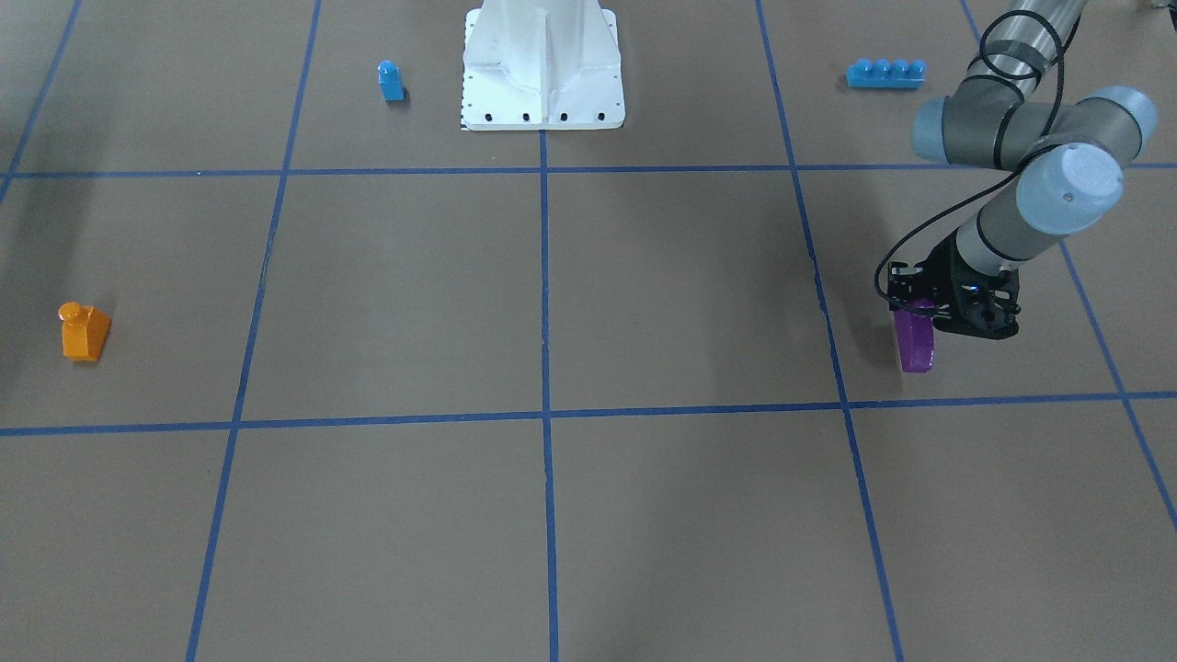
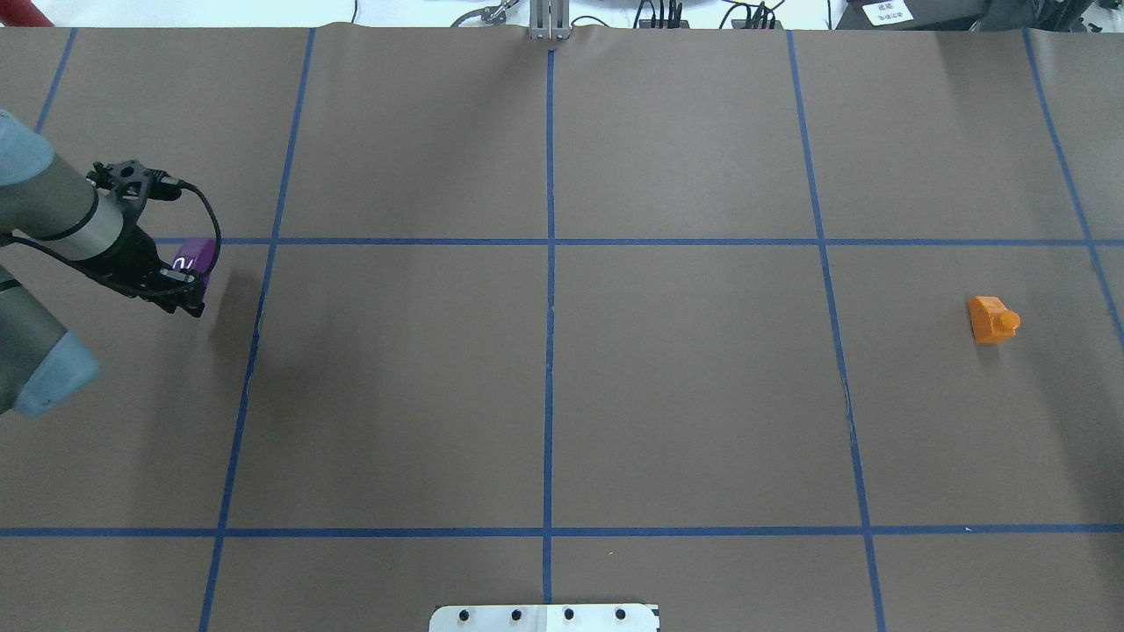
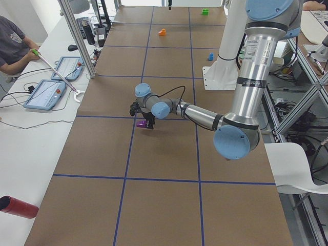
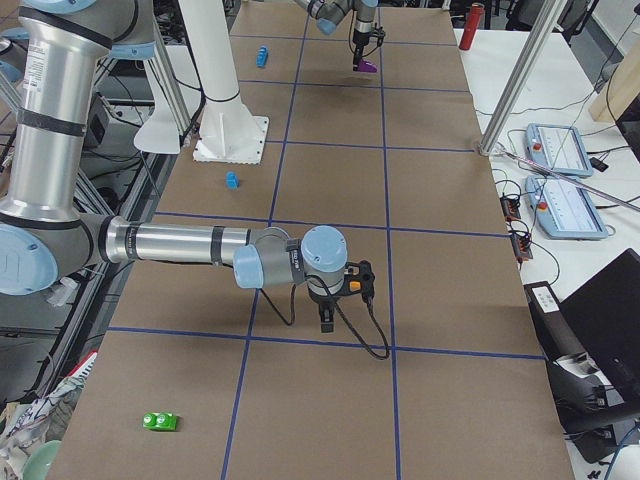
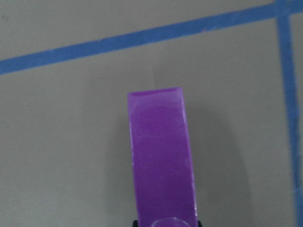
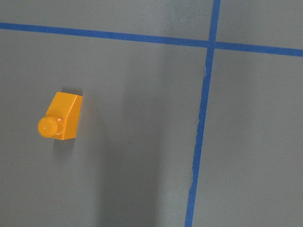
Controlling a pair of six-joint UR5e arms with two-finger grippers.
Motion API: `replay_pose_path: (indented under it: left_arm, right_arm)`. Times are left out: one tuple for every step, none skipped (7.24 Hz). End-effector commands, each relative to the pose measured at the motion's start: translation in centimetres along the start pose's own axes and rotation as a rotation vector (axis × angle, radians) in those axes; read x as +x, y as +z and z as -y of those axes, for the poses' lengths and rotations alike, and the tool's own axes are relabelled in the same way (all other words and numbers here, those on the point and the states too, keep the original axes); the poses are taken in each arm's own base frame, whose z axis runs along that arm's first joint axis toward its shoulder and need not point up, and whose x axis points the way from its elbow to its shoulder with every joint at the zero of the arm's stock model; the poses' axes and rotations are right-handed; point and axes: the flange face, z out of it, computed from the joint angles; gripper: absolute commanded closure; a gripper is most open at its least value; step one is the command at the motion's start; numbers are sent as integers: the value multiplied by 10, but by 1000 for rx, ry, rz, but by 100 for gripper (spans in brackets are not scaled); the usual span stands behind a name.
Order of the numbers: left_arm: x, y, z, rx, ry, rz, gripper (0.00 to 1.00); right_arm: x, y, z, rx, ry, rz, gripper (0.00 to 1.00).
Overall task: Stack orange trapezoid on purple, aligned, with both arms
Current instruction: 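Carry the purple block with the left gripper toward the table center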
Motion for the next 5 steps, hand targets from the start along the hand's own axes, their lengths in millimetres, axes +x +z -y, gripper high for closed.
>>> replay_pose_path:
  left_arm:
    - [123,-11,7,9,-91,-89,100]
    - [215,0,-10,-38,-143,-133,100]
    - [289,2,-23,-34,-176,-113,100]
    - [351,0,-34,-27,-151,-71,100]
    - [408,3,-44,-29,-140,-39,100]
  right_arm:
    - [0,0,-1,11,-5,1,0]
    - [-1,0,-1,11,-7,1,0]
    - [-1,0,-1,10,-8,1,0]
    - [-2,2,-1,6,-11,2,0]
    - [-3,1,-1,7,-14,3,0]
